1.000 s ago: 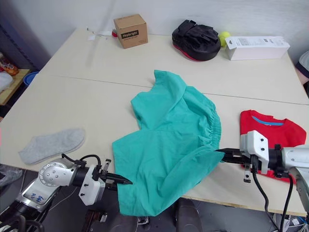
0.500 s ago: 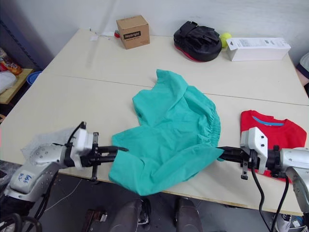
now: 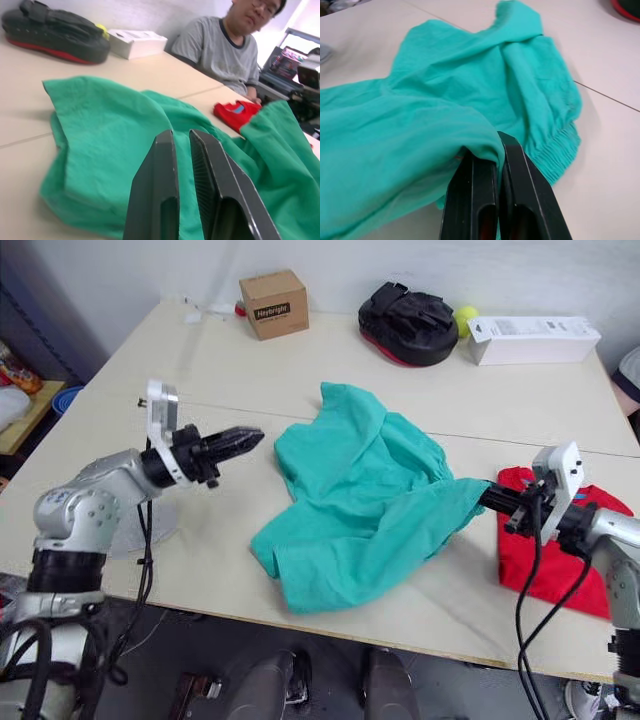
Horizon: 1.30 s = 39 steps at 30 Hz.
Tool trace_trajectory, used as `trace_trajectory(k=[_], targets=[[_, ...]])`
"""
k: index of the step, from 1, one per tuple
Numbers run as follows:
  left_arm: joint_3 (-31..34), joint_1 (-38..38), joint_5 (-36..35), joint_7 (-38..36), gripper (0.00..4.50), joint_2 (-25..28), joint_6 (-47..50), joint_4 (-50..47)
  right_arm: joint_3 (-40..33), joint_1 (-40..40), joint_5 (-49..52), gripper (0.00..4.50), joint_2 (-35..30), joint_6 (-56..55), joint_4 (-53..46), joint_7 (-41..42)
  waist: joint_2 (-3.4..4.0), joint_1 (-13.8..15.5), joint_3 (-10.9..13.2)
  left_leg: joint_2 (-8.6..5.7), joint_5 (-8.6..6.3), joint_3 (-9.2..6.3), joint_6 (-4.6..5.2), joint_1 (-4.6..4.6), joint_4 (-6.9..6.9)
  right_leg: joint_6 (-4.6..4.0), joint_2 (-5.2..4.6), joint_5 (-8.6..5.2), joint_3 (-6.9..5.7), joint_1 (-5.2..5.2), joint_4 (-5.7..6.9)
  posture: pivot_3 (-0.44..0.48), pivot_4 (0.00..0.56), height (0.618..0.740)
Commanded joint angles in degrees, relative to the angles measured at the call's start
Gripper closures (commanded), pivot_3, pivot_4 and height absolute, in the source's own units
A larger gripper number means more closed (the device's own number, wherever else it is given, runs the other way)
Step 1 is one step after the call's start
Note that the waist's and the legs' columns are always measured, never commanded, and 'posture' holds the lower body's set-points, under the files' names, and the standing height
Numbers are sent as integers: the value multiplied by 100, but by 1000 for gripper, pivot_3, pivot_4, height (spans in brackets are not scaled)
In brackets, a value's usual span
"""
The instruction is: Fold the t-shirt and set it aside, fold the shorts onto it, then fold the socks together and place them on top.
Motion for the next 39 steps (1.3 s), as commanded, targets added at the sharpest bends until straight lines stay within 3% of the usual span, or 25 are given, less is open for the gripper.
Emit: trace_trajectory(k=[1,3,6,11,16,22,26,31,34,39], targets=[[-375,129,759,-1083,3982,219,-1128,-168,-26,-68,61,4500,39,160,-161,-74,0,3,0,2,3,8,-3,0,-3,0,5,0,2,-2,6,0,150,740],[-626,402,1238,-1714,3982,395,-1953,-309,47,130,-56,4500,-11,75,-319,54,0,6,0,6,4,11,-5,-4,-6,0,11,0,1,-3,2,0,150,740],[-858,841,1654,-2236,3410,592,-2629,-654,40,446,-195,4500,-61,-49,-493,195,-1,14,-1,8,0,23,-9,-10,-14,0,12,0,2,-12,-11,0,150,740],[-1456,1825,2375,-2597,1810,605,-3647,-1679,-197,960,-152,4500,-77,8,-842,255,-1,22,-1,7,-7,25,2,-27,-2,5,1,2,12,-24,-28,0,150,740],[-1943,2112,2998,-2412,265,299,-4157,-1975,-313,1312,-62,4500,-114,197,-1201,267,-1,42,-1,7,-19,21,-14,-21,-7,3,-6,19,14,-24,-25,0,150,740],[-2537,2195,3856,-2477,265,320,-4847,-1961,-460,1465,31,4500,-163,395,-1394,254,3,8,-3,9,-12,24,-7,-8,-11,-1,-6,31,24,-22,-22,0,150,740],[-2642,2133,3983,-2650,265,476,-4850,-1930,-494,1428,46,4500,-195,445,-1364,248,3,14,-3,12,-11,23,-6,-10,-13,-2,-6,31,23,-25,-23,0,150,740],[-2686,2001,4467,-2263,265,342,-4808,-1669,-451,1405,46,4500,-144,418,-1354,226,4,28,-4,11,-11,24,1,-14,-9,-1,-8,31,24,-24,-28,0,150,740],[-2705,2043,4396,-2266,874,292,-4777,-1675,-440,1388,60,4500,-123,411,-1357,217,9,71,-7,9,-11,23,3,-12,-6,4,-12,36,24,-20,-28,0,150,740],[-2637,2115,4164,-2411,2391,386,-4628,-1744,-465,1401,57,4500,-119,383,-1342,222,12,123,-8,9,-16,23,30,-12,-6,0,-14,54,28,-20,-35,0,150,740]])
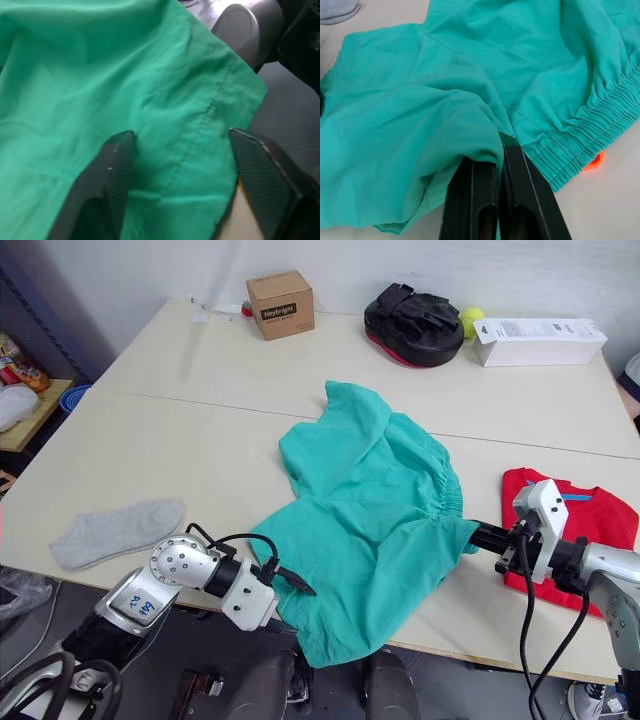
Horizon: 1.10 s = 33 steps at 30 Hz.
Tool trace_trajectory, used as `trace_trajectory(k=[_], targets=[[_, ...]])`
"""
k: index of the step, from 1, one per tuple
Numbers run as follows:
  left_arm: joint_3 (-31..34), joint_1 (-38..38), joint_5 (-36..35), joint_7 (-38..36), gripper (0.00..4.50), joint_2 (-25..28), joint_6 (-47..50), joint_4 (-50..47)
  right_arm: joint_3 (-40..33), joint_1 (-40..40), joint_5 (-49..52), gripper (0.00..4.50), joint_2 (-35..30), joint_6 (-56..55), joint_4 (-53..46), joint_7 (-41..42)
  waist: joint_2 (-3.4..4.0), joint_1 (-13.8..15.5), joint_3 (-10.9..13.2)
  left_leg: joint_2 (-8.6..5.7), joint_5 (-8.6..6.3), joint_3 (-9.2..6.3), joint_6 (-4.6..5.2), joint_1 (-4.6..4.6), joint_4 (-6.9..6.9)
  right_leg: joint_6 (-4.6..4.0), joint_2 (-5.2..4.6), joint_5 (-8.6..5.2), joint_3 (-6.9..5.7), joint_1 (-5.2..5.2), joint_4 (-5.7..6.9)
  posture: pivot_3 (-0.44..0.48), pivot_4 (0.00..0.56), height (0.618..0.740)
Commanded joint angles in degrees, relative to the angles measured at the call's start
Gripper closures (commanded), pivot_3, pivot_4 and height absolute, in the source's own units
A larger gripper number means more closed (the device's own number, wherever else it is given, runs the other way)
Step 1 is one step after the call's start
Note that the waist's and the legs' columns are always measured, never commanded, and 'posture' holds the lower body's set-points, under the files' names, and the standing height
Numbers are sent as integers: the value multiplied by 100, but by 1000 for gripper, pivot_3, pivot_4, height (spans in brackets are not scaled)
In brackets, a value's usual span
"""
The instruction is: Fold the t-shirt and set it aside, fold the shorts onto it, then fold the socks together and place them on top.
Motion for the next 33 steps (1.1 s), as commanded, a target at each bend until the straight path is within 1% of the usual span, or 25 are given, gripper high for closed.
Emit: trace_trajectory(k=[1,4,7,9,12,14,17,20,23,25,29,32,33], targets=[[187,-57,-55,137,2693,19,141,88,-209,-7,106,4500,-23,-51,-117,-1,0,22,0,0,1,0,1,0,0,-2,0,2,0,-1,-1,0,150,740],[298,-90,-337,149,3580,-63,373,83,-210,7,103,4500,-15,-60,-117,-3,0,43,0,0,3,0,0,-1,0,-4,-2,4,1,-2,-1,0,150,740],[508,-79,-1095,-60,4487,-170,747,-98,-218,32,109,4500,-14,-57,-124,0,0,27,0,0,2,0,0,-6,-2,-4,-3,4,0,-5,-4,0,150,740],[628,-53,-1356,-137,4487,-195,896,-136,-239,67,110,4500,-20,-59,-127,10,0,4,0,1,15,0,-21,-12,-4,-5,-2,3,-3,-12,-5,0,150,740],[833,-54,-1662,-166,4487,-206,1151,-52,-270,110,115,4500,-39,-57,-122,27,1,-21,-1,1,29,1,0,-37,-4,-5,1,2,-6,-36,-5,0,150,740],[1126,-130,-1999,71,4487,-355,1521,26,-288,128,127,4500,-45,-49,-125,25,1,-20,-1,1,37,1,5,-71,8,-5,3,2,-13,-62,5,0,150,740],[1669,-432,-2578,534,4487,-635,2256,160,-441,112,332,4500,5,117,-161,-72,-1,-8,0,0,42,1,12,-73,23,1,3,5,-16,-57,13,0,150,740],[2063,-770,-2747,898,4487,-755,2643,437,-638,4,608,4500,104,302,-187,-287,-2,7,-1,0,46,-2,21,-74,32,11,3,13,-15,-53,15,0,150,740],[2435,-1327,-2766,1487,4487,-968,2950,1087,-780,-330,866,4500,289,516,-73,-735,-3,-6,-1,0,46,-1,19,-73,32,11,5,14,-13,-54,16,0,150,740],[2623,-1696,-2838,1719,4487,-1103,3181,1503,-790,-592,972,4500,391,661,34,-1005,-3,-15,-1,0,48,0,16,-74,31,12,7,14,-13,-56,18,0,150,740],[2861,-2600,-2717,2239,4487,-1372,3567,2757,-645,-1251,927,4500,586,858,465,-1588,-6,-6,-1,-3,50,3,14,-76,34,12,10,14,-18,-58,21,0,150,740],[2953,-3194,-2553,2432,4487,-1604,3396,3778,-427,-1813,673,4500,789,715,935,-1883,-7,-6,-1,-5,50,8,15,-80,42,13,12,15,-25,-59,22,0,150,740],[2956,-3344,-2456,2469,4487,-1666,3209,4078,-374,-1994,607,4500,866,689,1088,-1985,-8,-10,-1,-5,51,14,15,-81,45,14,14,15,-32,-61,23,0,150,740]])
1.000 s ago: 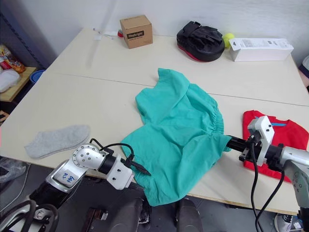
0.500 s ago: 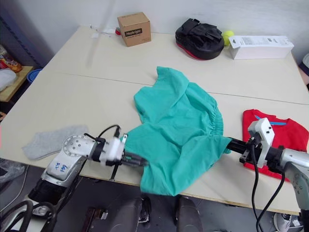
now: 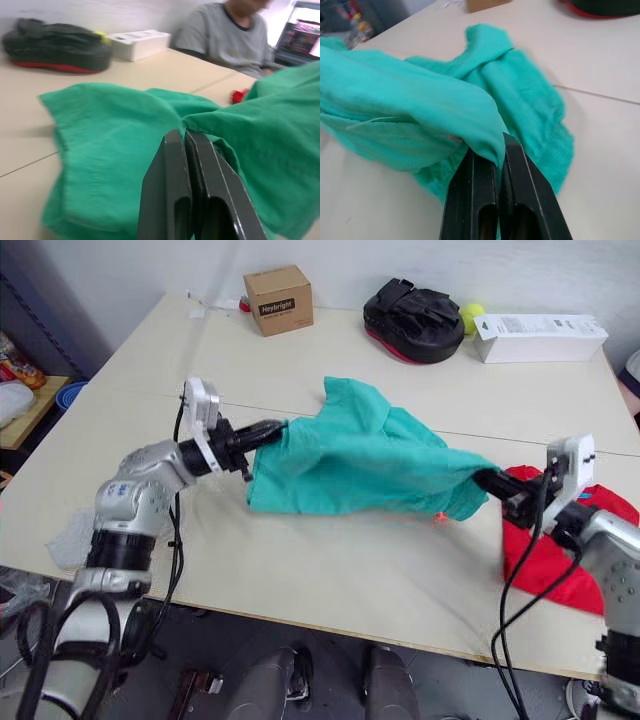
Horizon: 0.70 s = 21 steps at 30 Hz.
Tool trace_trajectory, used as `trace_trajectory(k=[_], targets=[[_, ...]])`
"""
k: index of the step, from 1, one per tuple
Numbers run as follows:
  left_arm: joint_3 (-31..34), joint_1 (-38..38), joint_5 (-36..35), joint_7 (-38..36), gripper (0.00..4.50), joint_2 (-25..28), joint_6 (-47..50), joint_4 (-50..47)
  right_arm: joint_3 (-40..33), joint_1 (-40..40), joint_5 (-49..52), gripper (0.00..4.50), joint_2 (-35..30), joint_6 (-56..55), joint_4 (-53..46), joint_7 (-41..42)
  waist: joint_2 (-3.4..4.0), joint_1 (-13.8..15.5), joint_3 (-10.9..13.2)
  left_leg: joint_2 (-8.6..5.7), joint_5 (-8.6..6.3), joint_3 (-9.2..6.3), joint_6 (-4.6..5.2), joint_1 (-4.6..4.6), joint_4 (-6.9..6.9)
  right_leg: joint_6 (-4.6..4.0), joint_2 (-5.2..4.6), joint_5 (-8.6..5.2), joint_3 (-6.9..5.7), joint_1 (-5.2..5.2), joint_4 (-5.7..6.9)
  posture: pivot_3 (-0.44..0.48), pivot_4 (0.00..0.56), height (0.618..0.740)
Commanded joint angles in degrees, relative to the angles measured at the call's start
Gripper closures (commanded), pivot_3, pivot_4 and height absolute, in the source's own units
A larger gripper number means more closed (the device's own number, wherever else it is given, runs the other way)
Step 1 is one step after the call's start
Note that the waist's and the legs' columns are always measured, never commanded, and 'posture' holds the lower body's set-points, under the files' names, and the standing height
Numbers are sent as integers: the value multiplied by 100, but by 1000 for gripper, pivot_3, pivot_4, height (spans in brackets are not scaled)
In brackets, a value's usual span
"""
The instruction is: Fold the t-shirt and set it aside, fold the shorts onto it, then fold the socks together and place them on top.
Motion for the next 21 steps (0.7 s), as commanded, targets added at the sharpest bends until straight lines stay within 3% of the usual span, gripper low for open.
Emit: trace_trajectory(k=[1,6,13,17,21], targets=[[105,-512,274,183,4487,-191,-479,938,113,-526,-222,4500,221,-206,430,-359,0,-8,0,0,0,2,0,0,0,1,0,0,-5,-1,2,0,150,740],[276,-1345,661,884,4487,-573,-1381,2540,461,-1306,-935,4500,602,-779,1431,-848,-7,-61,4,1,2,11,3,-10,5,4,3,2,-26,-9,18,0,150,740],[505,-1960,955,1324,4487,-835,-2363,3622,399,-1391,-1306,4500,806,-1129,1832,-1205,-9,-83,5,0,2,14,4,-21,6,7,1,3,-36,-13,12,0,150,740],[496,-2143,1236,1839,3546,-811,-2585,4001,261,-1243,-1100,3498,821,-982,1661,-1159,-10,-94,6,0,2,13,4,-21,11,9,2,5,-36,-13,15,0,150,740],[297,-2009,1710,2102,2202,-577,-3149,3917,271,-1085,-1345,2064,617,-1580,1405,-893,-10,-111,6,1,2,15,4,-20,11,10,3,5,-33,-15,19,0,150,740]])
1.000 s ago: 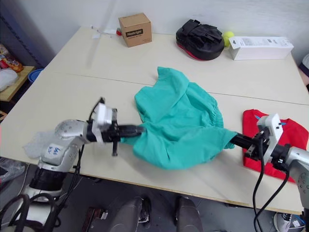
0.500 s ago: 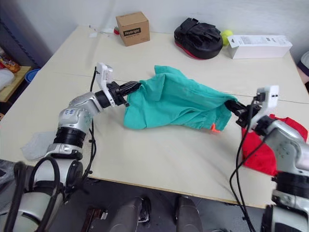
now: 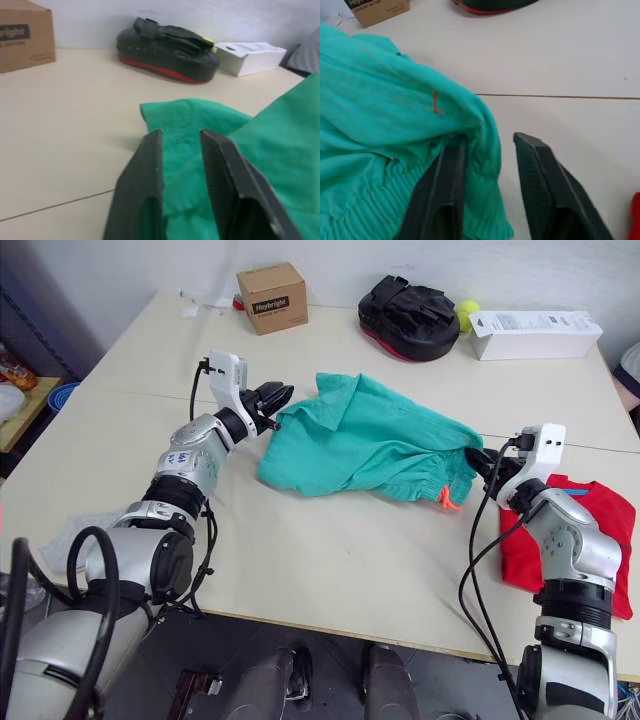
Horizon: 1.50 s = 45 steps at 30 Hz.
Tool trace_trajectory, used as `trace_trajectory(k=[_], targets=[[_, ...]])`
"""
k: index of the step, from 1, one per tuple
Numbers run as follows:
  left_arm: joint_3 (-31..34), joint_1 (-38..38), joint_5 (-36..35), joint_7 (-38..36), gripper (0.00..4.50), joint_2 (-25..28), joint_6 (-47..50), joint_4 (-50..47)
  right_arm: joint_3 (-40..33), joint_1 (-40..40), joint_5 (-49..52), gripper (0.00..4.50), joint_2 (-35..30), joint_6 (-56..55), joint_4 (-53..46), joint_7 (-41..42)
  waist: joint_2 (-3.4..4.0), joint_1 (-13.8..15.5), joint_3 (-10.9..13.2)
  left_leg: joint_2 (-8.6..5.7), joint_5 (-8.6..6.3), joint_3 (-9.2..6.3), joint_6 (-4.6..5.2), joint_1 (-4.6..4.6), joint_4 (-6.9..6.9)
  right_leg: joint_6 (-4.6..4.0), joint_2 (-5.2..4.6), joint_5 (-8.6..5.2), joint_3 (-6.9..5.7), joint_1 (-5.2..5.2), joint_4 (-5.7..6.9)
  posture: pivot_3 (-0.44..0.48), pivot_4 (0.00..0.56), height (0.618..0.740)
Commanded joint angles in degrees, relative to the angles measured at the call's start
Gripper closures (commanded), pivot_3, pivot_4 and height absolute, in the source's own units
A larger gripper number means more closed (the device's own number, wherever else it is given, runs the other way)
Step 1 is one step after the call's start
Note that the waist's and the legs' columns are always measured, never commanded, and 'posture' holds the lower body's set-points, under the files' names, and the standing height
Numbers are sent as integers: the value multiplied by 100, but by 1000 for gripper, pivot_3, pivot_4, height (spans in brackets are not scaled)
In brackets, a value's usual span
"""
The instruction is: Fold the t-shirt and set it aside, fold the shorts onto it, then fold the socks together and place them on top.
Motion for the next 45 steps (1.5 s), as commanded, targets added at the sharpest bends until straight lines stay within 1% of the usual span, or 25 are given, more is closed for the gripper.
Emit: trace_trajectory(k=[1,3,5,6,7,9,11,13,14,16,17,20,22,27,30,32,33,34,35,36,39,41,44,45], targets=[[-82,-7,355,250,1848,255,-515,-153,-178,78,-151,1720,-274,-605,-426,270,0,-13,0,0,0,4,0,0,0,0,0,0,3,-3,1,0,150,740],[-91,214,480,90,1182,496,-1115,-455,-273,266,-237,999,-496,-1083,-684,636,0,-6,0,1,0,9,0,0,-2,0,1,0,8,-8,3,0,150,740],[-194,580,402,-818,562,673,-1712,-1055,-151,617,-344,294,-806,-1545,-1074,1285,0,-7,0,3,-1,10,-3,2,-8,0,3,0,7,-9,0,0,150,740],[-352,795,450,-1240,215,778,-1976,-1364,19,863,-435,0,-980,-1784,-1296,1679,0,-4,0,1,-1,15,-3,2,-16,0,3,0,8,-12,-2,0,150,740],[-531,1024,454,-1737,15,872,-2122,-1686,204,1112,-527,0,-1130,-2042,-1506,2067,-2,1,-2,2,-3,17,-6,4,-19,0,3,0,4,-12,-6,0,150,740],[-911,1476,533,-2512,15,1096,-2406,-2280,574,1553,-757,0,-1365,-2418,-1858,2616,-8,5,-5,3,-4,24,-8,6,-22,0,10,0,1,-11,-11,0,150,740],[-1222,1851,592,-3064,15,1274,-2637,-2797,869,1831,-1014,0,-1475,-2750,-2026,2913,-11,11,-6,3,-4,28,-7,10,-14,0,9,0,3,-6,-7,0,150,740],[-1579,2156,912,-3336,15,1449,-3036,-3119,1133,1886,-1351,0,-1362,-3114,-1957,2851,-11,2,-6,1,-7,28,-2,12,6,4,1,2,6,-1,-11,0,150,740],[-1721,2242,1108,-3331,15,1488,-3231,-3144,1248,1848,-1543,0,-1272,-3259,-1844,2716,-11,2,-6,1,-9,31,1,13,11,6,-3,4,9,-1,-11,0,150,740],[-1952,2236,1640,-2941,15,1433,-3487,-2882,1603,1706,-2097,0,-1176,-3760,-1544,2552,-13,-1,-6,1,-15,30,-1,17,13,4,-11,14,11,-1,-10,0,150,740],[-2030,2148,1930,-2603,15,1374,-3587,-2704,1773,1629,-2377,0,-1141,-3981,-1372,2468,-13,-1,-6,1,-25,29,-18,17,14,2,-13,21,10,-1,-10,0,150,740],[-2172,1812,2637,-1530,15,1152,-3567,-2152,2051,1265,-2963,0,-913,-4486,-784,2012,-14,0,-6,3,-25,26,-20,17,16,-2,-13,27,9,-2,-7,0,150,740],[-2310,1582,3071,-895,15,1049,-3505,-1766,2206,969,-3352,0,-781,-4757,-379,1664,-18,-3,-5,4,-9,27,9,13,18,-2,-13,27,9,-7,-6,0,150,740],[-2551,1120,3670,131,15,937,-3200,-980,2411,498,-3902,0,-619,-5214,272,1086,-19,-7,-5,8,-8,33,10,12,18,-2,-11,26,-3,-8,4,0,150,740],[-2592,955,3710,274,15,853,-3004,-625,2526,304,-4128,0,-576,-5382,581,828,-22,-12,-8,8,-6,36,13,13,21,-2,-12,26,-3,-5,2,0,150,740],[-2557,897,3608,135,412,774,-2921,-420,2607,177,-4252,373,-551,-5384,779,735,-24,-15,-9,9,-6,37,14,16,27,-2,-12,26,-2,-2,1,0,150,740],[-2544,870,3578,99,731,742,-2881,-330,2641,135,-4259,727,-535,-5354,866,754,-24,-15,-9,9,-5,38,16,17,32,-2,-13,26,-1,-1,1,0,150,740],[-2504,852,3484,-90,898,677,-2767,-215,2670,79,-4325,897,-517,-5355,985,680,-27,-16,-11,9,-5,38,16,17,33,-2,-13,26,-1,-2,1,0,150,740],[-2473,845,3400,-287,1253,622,-2641,-130,2691,26,-4376,1327,-501,-5369,1080,612,-34,-17,-15,9,-4,38,16,19,33,-2,-13,26,-1,-1,2,0,150,740],[-2431,846,3311,-437,1525,571,-2578,-74,2710,-31,-4413,1595,-484,-5365,1162,553,-39,-18,-20,10,-4,38,15,21,33,-2,-13,26,0,0,4,0,150,740],[-2264,910,2972,-957,2570,452,-2435,-141,2735,-194,-4459,2709,-442,-5341,1328,438,-42,-24,-22,10,-4,38,14,25,34,-2,-14,26,-1,3,4,0,150,740],[-2189,1050,2728,-1492,3228,471,-2370,-369,2715,-200,-4394,3432,-477,-5376,1309,519,-42,-24,-22,10,-4,37,14,23,33,-3,-14,26,-2,2,2,0,150,740],[-2076,1439,2132,-2591,4280,563,-2188,-1136,2617,-50,-4184,4497,-625,-5403,1066,774,-42,-30,-22,11,-5,37,12,21,27,-3,-13,26,-5,3,6,0,150,740],[-2043,1634,1949,-2859,4480,642,-1995,-1590,2571,55,-4041,4500,-714,-5381,903,955,-42,-31,-22,12,-5,38,11,20,25,-3,-12,26,-6,3,6,0,150,740]])
